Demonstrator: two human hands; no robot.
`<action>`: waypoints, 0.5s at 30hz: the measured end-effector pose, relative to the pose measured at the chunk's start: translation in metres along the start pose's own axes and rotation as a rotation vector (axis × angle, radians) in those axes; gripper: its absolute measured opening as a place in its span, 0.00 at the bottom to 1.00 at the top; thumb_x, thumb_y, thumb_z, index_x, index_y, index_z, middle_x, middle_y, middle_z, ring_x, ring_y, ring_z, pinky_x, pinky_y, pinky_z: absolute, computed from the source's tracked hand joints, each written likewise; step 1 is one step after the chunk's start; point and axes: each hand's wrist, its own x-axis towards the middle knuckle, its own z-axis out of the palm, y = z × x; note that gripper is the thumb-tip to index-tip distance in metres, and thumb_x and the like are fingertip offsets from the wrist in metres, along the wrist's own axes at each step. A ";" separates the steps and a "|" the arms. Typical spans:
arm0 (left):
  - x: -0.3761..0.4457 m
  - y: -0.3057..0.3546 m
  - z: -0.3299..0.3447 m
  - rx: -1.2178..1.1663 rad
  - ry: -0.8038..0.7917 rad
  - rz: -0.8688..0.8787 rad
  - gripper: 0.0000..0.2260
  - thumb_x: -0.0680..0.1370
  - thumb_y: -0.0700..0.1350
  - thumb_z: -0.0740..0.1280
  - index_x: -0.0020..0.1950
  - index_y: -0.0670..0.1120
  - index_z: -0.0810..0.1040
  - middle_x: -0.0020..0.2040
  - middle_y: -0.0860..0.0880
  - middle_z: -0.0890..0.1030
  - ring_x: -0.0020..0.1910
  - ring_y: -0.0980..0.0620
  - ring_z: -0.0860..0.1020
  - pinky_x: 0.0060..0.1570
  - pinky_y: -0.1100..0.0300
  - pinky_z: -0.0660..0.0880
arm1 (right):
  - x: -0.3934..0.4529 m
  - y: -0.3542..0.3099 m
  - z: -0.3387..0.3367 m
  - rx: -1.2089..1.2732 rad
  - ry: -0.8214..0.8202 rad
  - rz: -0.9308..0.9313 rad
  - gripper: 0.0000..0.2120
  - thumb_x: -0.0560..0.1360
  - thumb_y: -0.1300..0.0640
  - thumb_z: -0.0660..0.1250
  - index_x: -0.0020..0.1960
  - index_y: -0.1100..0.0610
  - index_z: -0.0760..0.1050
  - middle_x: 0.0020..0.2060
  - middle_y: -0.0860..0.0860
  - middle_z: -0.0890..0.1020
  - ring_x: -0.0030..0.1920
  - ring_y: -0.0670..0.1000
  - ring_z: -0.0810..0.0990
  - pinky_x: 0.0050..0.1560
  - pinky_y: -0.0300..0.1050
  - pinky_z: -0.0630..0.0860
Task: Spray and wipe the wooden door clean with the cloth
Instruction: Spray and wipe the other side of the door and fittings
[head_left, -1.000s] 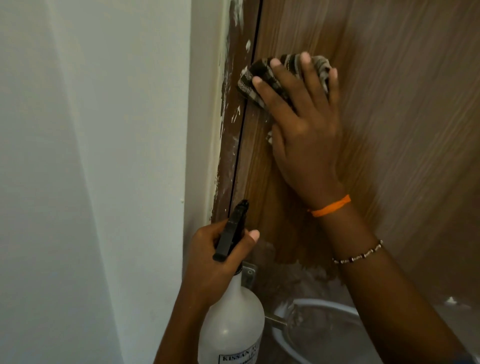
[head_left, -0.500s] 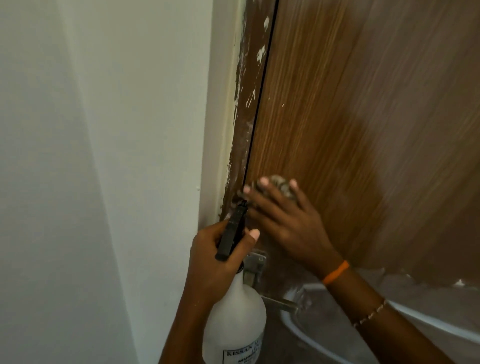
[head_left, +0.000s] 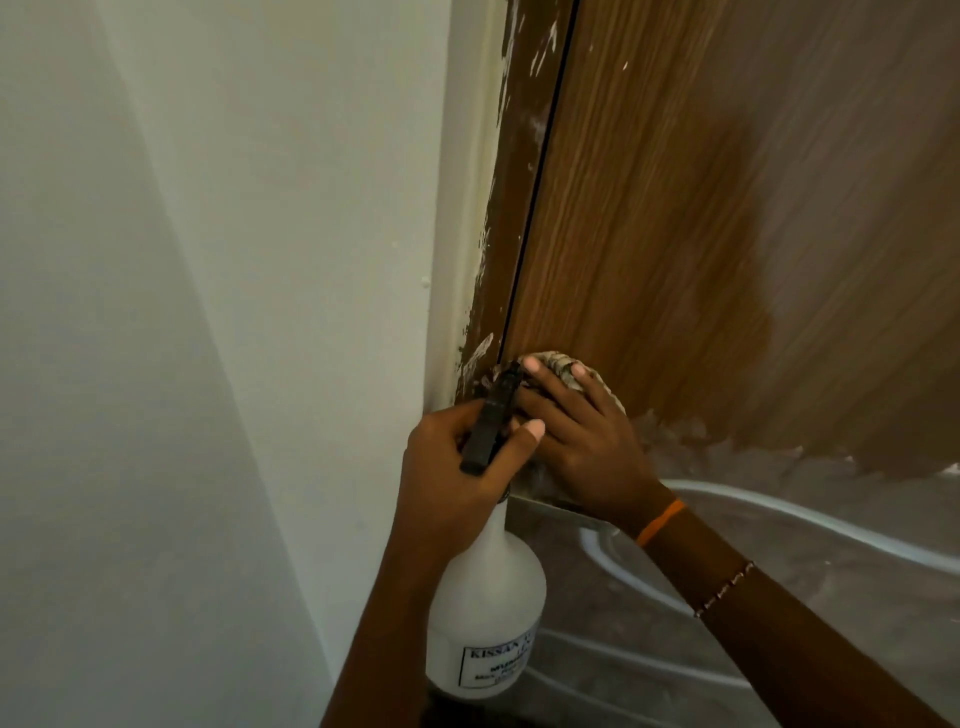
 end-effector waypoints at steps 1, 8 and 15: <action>0.000 -0.001 0.000 0.010 0.000 -0.003 0.12 0.67 0.62 0.65 0.39 0.55 0.78 0.32 0.62 0.81 0.35 0.57 0.81 0.40 0.69 0.77 | -0.004 -0.001 0.000 0.029 -0.017 -0.014 0.20 0.75 0.60 0.69 0.65 0.57 0.70 0.69 0.54 0.68 0.72 0.58 0.63 0.74 0.54 0.53; -0.003 0.002 -0.004 0.006 -0.028 -0.004 0.12 0.67 0.62 0.65 0.36 0.54 0.77 0.29 0.60 0.79 0.31 0.59 0.78 0.36 0.70 0.74 | -0.026 0.019 -0.017 -0.004 -0.075 -0.035 0.21 0.81 0.60 0.59 0.73 0.55 0.61 0.73 0.53 0.65 0.75 0.56 0.59 0.74 0.56 0.57; -0.007 -0.004 -0.009 0.017 -0.036 -0.005 0.15 0.66 0.64 0.64 0.37 0.52 0.78 0.31 0.57 0.81 0.33 0.54 0.80 0.40 0.64 0.78 | -0.035 0.015 -0.020 -0.051 -0.055 0.031 0.19 0.81 0.61 0.59 0.71 0.55 0.66 0.72 0.53 0.66 0.76 0.56 0.58 0.75 0.57 0.50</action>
